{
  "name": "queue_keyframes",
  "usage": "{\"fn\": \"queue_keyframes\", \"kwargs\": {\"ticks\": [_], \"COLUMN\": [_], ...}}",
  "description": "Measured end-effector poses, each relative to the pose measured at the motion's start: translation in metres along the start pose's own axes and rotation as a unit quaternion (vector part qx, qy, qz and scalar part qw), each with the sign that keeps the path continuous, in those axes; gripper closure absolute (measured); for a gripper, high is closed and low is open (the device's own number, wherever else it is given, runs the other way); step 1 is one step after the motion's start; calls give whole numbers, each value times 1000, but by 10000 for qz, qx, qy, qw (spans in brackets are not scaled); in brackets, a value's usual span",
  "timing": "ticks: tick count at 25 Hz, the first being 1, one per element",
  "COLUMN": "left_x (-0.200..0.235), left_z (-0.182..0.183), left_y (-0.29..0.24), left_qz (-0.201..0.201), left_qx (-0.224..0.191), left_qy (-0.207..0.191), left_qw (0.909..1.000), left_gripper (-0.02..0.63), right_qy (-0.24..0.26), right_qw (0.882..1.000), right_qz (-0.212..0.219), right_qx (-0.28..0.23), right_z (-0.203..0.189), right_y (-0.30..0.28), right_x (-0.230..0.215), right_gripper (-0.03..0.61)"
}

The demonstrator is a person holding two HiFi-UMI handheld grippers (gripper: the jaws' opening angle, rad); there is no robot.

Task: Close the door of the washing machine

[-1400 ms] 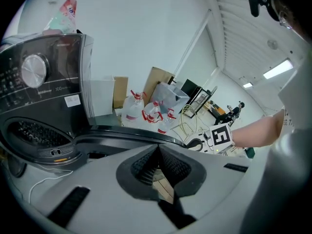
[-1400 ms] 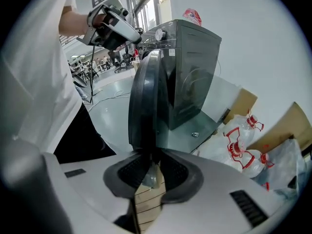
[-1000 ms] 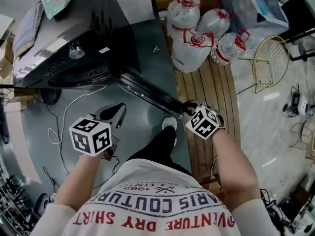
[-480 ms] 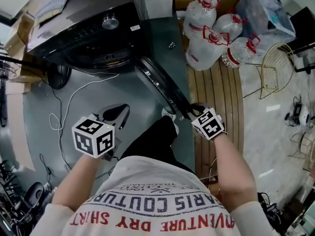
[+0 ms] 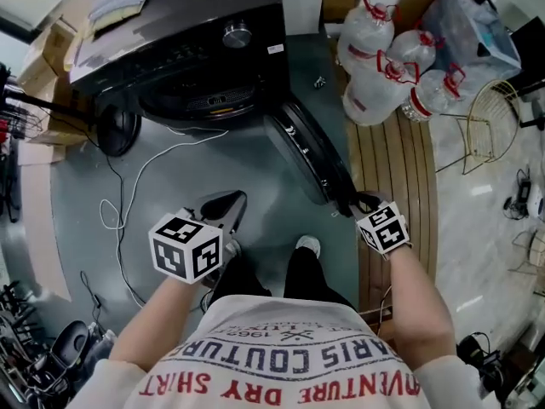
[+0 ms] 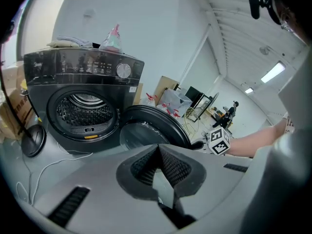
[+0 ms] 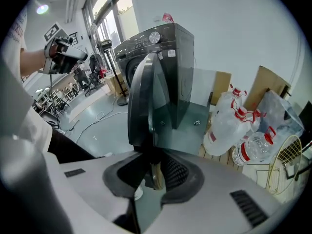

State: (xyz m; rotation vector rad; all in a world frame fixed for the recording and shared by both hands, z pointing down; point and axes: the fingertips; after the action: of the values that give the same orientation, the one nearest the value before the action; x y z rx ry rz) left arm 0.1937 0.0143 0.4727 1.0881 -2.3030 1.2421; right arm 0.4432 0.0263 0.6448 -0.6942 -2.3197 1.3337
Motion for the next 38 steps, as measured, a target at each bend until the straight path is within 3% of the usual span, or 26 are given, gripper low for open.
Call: {"fn": "queue_keyframes", "kwargs": {"ticks": [14,29,38], "left_x": [68,123,146], "left_z": [-47,-78,-97], "left_y": [110,199,237], "left_qz": [-386,-559,-413], "left_qx": [537,426,203], "left_qy": [-318,-394,-248], "left_qw": [9973,9967,9986], "left_gripper": [586,586,586], "right_qy": [-1298,-2353,-2707], "right_qw": [9898,9661,9585], "right_qz": [-589,-1057,-865], "right_qx": [-15,119,227], "right_z": [14,55,92], "right_y": [0,-17,-34], "right_x": [124,222,275], "right_gripper": [492,488,471]}}
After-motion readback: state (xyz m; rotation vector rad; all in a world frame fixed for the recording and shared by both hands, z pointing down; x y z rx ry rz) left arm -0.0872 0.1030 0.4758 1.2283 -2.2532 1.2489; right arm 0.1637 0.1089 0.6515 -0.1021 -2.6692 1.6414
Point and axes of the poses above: the fingertips, and each gripper's own axes: y backward along the fingers, x to its left, z out of its top, and after that the axes turned 15 degrees about -z, right-handed
